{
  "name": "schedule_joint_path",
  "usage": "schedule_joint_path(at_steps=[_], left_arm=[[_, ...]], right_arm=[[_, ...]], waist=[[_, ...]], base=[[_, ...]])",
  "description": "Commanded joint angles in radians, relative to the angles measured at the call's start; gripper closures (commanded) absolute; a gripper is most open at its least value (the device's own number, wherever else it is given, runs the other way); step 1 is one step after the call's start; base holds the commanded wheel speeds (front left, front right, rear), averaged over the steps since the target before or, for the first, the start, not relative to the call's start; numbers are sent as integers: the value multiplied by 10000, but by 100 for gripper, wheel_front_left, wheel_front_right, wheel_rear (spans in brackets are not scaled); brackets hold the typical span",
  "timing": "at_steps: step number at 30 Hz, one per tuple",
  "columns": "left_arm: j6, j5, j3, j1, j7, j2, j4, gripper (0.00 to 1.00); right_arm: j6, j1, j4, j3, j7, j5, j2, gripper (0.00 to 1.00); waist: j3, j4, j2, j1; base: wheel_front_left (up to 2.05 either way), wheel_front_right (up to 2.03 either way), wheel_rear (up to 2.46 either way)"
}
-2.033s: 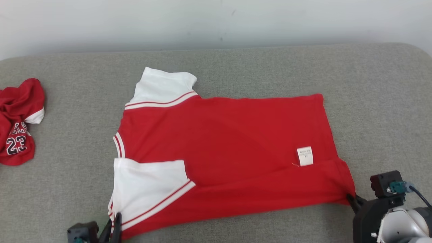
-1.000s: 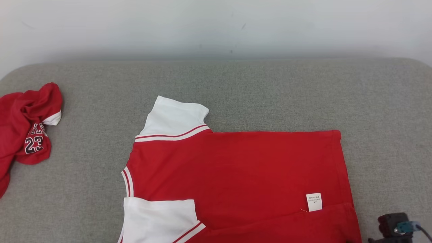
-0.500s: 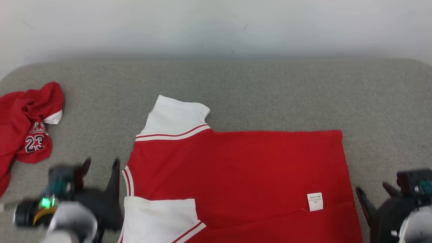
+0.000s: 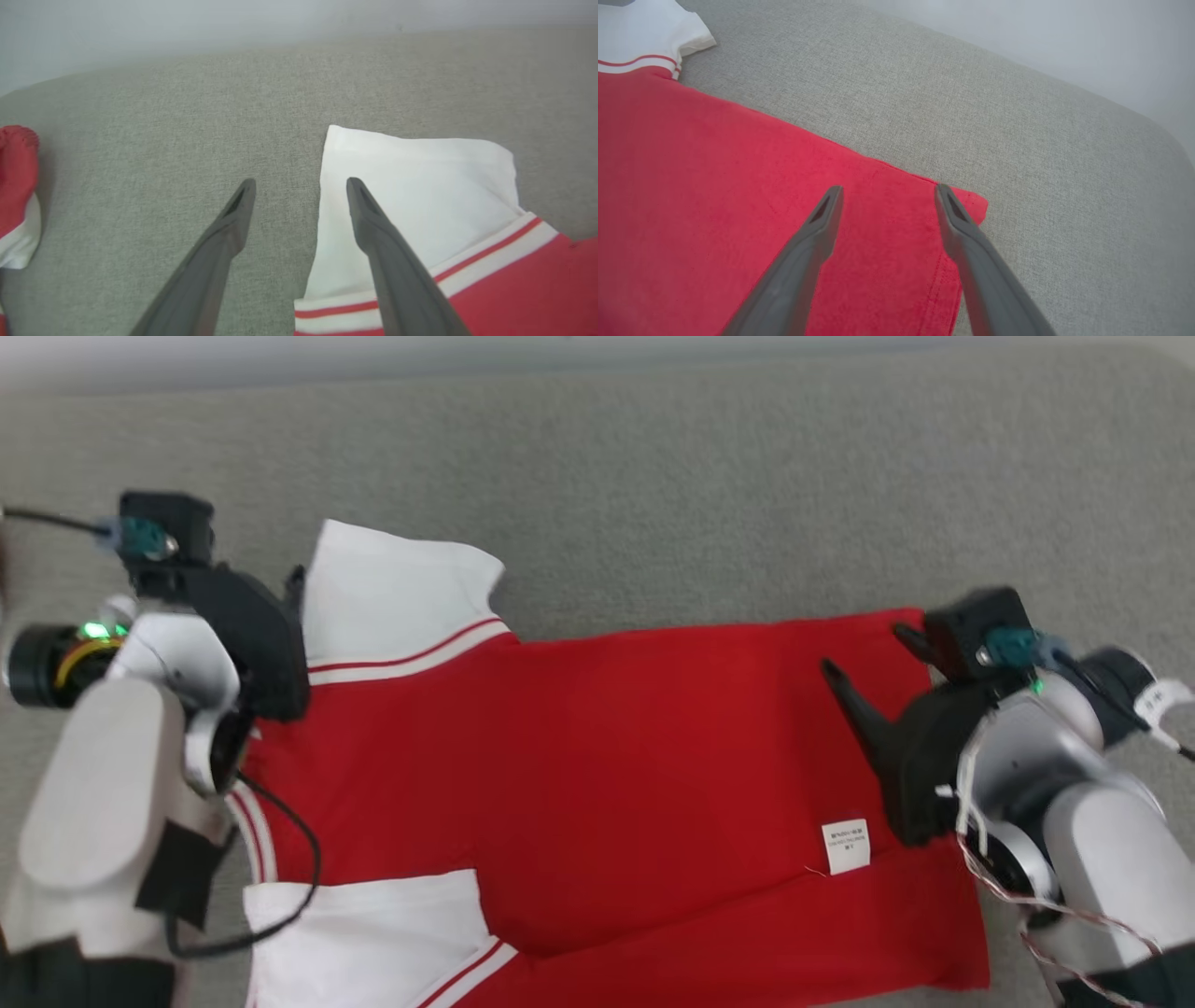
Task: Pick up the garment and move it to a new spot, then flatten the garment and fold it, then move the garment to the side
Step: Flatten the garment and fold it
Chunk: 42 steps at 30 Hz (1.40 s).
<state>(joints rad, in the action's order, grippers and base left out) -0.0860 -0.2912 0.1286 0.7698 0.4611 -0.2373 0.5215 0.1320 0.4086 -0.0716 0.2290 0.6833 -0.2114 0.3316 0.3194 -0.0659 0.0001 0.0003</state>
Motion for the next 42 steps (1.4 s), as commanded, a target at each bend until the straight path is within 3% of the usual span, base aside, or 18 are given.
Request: schedule_joint_path(at_steps=[1,15,19,34,42], left_arm=[[-5,101,75,498,231,-183,387,0],[257,584,400,2308,1032,-904,2303,0],[107,272,450,2308,1434,-678,2563,0],[283,-26,442,2155,1650,-619,2093,0],[503,-205,286,1656,1615,-880,2307,0]], right_arm=[[-20,487,152,326,-141,-115,30,0],[-21,1862,914,1324,-789,-268,115,0],[-21,1905,981,1324,-848,-311,143,0],[-21,1657,1219,1260,-907,-339,192,0],[-21,1829,1166,1626,-844,-410,51,0]], waist=[[1053,-843,-1,-3],[1715,-1287,-1,-3],[1769,-1262,-1,-3],[1179,-1151,-1,-3],[1193,-1585,-1,-3]], base=[[0,0,0],[0,0,0],[0,0,0],[0,0,0],[0,0,0]])
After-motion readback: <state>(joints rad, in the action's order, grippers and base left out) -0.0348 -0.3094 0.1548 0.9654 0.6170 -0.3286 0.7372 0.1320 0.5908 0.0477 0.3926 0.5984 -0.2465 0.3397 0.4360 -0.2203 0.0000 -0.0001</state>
